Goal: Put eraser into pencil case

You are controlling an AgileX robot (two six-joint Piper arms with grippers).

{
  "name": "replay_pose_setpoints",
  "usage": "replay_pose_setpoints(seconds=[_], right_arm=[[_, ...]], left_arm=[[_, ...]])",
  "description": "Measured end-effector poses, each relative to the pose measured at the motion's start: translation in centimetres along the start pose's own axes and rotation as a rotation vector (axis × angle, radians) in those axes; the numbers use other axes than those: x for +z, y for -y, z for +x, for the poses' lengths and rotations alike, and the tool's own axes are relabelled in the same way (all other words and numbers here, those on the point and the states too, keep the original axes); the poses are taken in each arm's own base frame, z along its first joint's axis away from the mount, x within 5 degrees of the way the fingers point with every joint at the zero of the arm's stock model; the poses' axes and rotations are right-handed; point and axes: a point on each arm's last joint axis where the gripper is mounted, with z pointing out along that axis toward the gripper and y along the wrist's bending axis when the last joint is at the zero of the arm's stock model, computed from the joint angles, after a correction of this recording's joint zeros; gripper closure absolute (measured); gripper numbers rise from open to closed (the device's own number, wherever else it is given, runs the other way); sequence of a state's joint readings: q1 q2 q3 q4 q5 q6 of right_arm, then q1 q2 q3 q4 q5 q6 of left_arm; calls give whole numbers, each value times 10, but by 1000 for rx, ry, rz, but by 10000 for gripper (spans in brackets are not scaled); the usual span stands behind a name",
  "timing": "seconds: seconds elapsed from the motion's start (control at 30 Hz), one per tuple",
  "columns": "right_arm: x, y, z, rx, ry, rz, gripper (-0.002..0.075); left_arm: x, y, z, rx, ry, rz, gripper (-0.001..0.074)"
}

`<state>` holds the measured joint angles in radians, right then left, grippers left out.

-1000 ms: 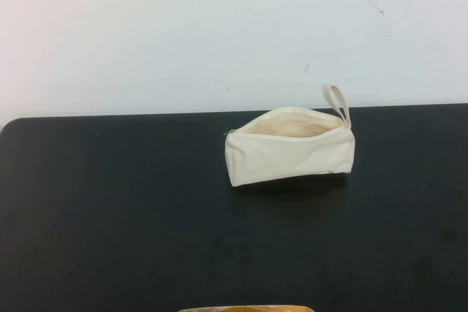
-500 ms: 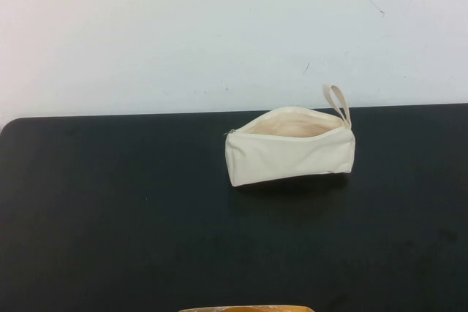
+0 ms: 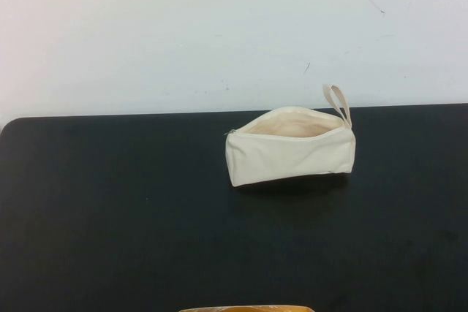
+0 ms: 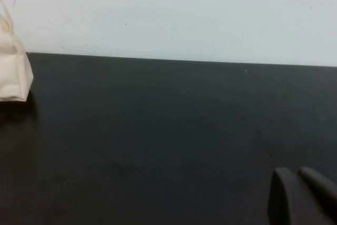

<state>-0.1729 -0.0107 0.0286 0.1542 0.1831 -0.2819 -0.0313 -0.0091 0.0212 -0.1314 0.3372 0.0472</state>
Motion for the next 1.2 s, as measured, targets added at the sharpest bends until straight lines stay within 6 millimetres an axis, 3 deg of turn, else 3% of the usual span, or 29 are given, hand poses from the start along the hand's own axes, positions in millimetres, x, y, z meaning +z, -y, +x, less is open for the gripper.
replay_pose_setpoints(seconds=[0.23,0.37,1.2], right_arm=[[0,-1,4,6,-41,-8,727],[-1,-3,13,4,-148,-35,727],[-2,-2,14,129,-159,-20,727]], left_arm=[[0,0,0,0,0,0,736],[0,0,0,0,0,0,736],[0,0,0,0,0,-1,737]])
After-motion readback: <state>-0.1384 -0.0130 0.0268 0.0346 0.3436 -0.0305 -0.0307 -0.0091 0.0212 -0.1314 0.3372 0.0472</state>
